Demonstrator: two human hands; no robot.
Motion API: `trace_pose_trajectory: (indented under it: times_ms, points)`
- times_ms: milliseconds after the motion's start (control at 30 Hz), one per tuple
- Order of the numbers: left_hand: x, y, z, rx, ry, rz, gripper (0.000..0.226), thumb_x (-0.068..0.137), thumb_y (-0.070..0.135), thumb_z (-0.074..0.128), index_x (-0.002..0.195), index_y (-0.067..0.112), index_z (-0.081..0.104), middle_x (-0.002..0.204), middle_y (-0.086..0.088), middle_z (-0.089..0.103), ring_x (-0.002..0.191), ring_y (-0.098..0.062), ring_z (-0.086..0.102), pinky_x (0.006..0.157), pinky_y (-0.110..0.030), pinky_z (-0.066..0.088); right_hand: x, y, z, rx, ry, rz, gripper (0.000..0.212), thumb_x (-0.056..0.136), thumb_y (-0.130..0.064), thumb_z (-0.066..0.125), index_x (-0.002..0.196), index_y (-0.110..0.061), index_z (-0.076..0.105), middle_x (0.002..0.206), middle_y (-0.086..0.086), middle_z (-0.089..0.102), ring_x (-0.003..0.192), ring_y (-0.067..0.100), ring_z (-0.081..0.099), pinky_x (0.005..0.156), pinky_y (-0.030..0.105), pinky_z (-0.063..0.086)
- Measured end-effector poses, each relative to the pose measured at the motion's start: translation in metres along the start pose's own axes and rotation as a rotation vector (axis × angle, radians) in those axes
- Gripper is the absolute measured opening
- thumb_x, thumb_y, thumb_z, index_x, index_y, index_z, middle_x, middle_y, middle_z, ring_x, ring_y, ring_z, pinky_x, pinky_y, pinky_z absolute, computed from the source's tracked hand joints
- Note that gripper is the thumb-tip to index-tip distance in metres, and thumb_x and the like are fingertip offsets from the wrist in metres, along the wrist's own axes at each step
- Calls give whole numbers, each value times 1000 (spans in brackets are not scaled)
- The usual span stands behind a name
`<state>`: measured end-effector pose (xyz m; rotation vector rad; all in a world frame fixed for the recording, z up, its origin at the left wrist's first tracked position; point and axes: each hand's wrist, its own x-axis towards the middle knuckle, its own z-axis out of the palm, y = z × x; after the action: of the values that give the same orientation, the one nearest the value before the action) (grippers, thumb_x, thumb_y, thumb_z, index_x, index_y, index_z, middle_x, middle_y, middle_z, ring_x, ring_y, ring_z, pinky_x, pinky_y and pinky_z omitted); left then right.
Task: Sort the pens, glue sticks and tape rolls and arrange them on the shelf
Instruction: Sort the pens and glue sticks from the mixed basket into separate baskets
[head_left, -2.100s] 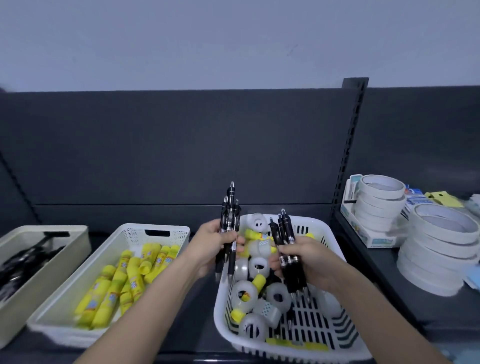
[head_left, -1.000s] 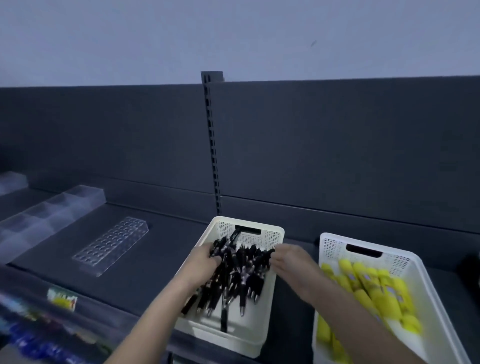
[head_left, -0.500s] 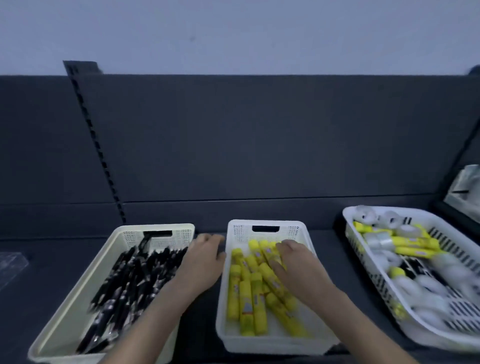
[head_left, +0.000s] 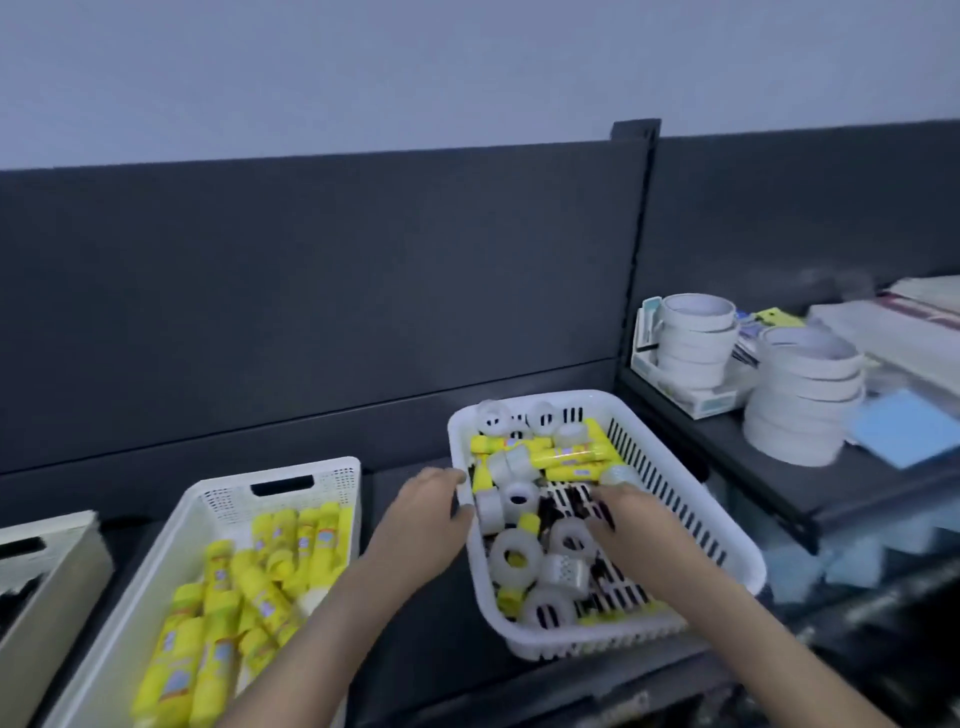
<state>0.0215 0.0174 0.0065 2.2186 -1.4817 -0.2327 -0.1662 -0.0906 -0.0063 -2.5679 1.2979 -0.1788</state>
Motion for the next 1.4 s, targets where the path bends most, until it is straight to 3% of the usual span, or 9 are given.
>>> trace_pose_trajectory:
  times_ms: [133, 267, 400, 633, 800, 933, 1133, 1300, 1400]
  points:
    - [2, 47, 30, 432, -224, -28, 33, 86, 39, 48, 99, 10, 57, 104, -6, 56, 104, -25, 51, 83, -31, 38, 4, 52, 0, -85, -97, 7, 26, 97, -25, 42, 115, -9, 50, 116, 8, 51, 104, 23, 54, 75, 28, 38]
    - [4, 65, 45, 705, -360, 7, 39, 79, 50, 58, 101, 18, 55, 108, -2, 58, 107, -23, 48, 102, -36, 26, 19, 70, 8, -127, -153, -20, 34, 94, -24, 44, 125, -10, 41, 128, 12, 42, 115, 25, 42, 82, 29, 34]
    - [15, 65, 44, 494, -302, -62, 30, 77, 37, 61, 99, 20, 50, 100, 2, 61, 93, -19, 54, 90, -30, 27, 34, 68, 14, -62, -239, -32, 62, 90, -29, 54, 142, -17, 23, 147, 18, 21, 130, 32, 32, 101, 35, 36]
    - [59, 58, 46, -192, -307, -124, 54, 83, 19, 63, 135, 19, 47, 140, 2, 45, 129, -14, 42, 97, -21, 38, 67, 62, 2, -53, -17, -24, 44, 88, -36, 51, 124, -12, 44, 123, 13, 41, 115, 30, 42, 90, 34, 40]
    - [102, 53, 62, 28, -140, 30, 40, 90, 15, 53, 129, 12, 51, 134, -5, 49, 126, -20, 43, 101, -30, 38, 74, 60, 11, -60, -205, -82, 42, 86, -45, 52, 120, -21, 58, 132, 8, 41, 111, 26, 51, 88, 33, 48]
    - [124, 63, 85, 228, -225, 150, 32, 86, 21, 55, 117, 14, 54, 121, -8, 54, 118, -26, 48, 90, -38, 44, 75, 68, -2, 57, -212, -31, 39, 94, -37, 45, 67, -10, 52, 73, 4, 50, 75, 20, 51, 54, 26, 35]
    - [138, 67, 108, 484, -215, 237, 45, 87, 24, 56, 129, 16, 42, 126, -8, 49, 121, -29, 44, 101, -43, 29, 101, 76, -15, 67, -43, 23, 19, 90, 0, 39, 79, -4, 54, 70, 4, 42, 74, 21, 47, 45, 21, 25]
    - [148, 48, 89, 374, -127, 339, 26, 86, 19, 52, 112, 20, 55, 113, 1, 61, 111, -19, 51, 101, -33, 23, 125, 75, -19, 182, -65, 30, 29, 90, 2, 39, 109, 5, 60, 100, 20, 62, 93, 33, 58, 74, 34, 46]
    - [149, 39, 77, 223, -89, 350, 23, 87, 19, 53, 109, 20, 59, 110, 7, 62, 109, -14, 52, 100, -27, 20, 148, 64, -8, 110, -238, 58, 17, 93, -3, 39, 87, -3, 54, 83, 13, 55, 73, 24, 53, 58, 27, 37]
